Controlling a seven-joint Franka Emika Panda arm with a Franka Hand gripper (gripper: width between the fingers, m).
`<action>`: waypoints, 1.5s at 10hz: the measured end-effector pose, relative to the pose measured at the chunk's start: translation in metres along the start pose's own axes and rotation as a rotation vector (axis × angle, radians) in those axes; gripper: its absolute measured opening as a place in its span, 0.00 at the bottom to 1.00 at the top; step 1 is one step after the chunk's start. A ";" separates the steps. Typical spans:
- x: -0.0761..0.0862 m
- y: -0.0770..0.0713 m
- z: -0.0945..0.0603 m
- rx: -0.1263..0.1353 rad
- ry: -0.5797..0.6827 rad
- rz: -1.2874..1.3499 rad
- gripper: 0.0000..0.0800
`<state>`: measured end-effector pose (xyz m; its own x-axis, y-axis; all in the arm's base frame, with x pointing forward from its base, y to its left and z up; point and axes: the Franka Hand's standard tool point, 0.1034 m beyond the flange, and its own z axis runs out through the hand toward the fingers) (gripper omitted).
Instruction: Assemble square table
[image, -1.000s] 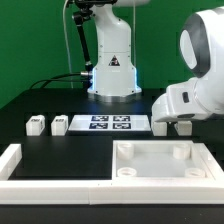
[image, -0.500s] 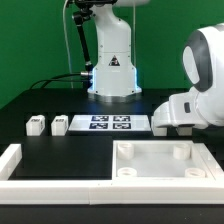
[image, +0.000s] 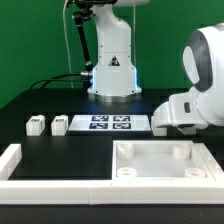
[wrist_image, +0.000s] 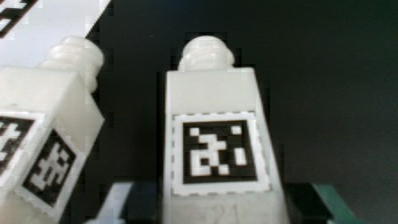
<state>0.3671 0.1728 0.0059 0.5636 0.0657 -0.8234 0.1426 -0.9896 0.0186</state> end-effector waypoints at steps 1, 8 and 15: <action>0.000 0.000 0.000 0.000 0.000 0.000 0.36; -0.035 0.024 -0.066 0.015 0.067 -0.046 0.36; -0.038 0.047 -0.136 0.038 0.479 -0.066 0.36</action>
Offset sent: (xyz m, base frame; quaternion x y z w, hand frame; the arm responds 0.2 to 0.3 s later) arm 0.0000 0.0000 0.0000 0.0000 0.0000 0.0000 1.0000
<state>0.4629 0.1413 0.1157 0.8669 0.1715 -0.4680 0.1661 -0.9847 -0.0532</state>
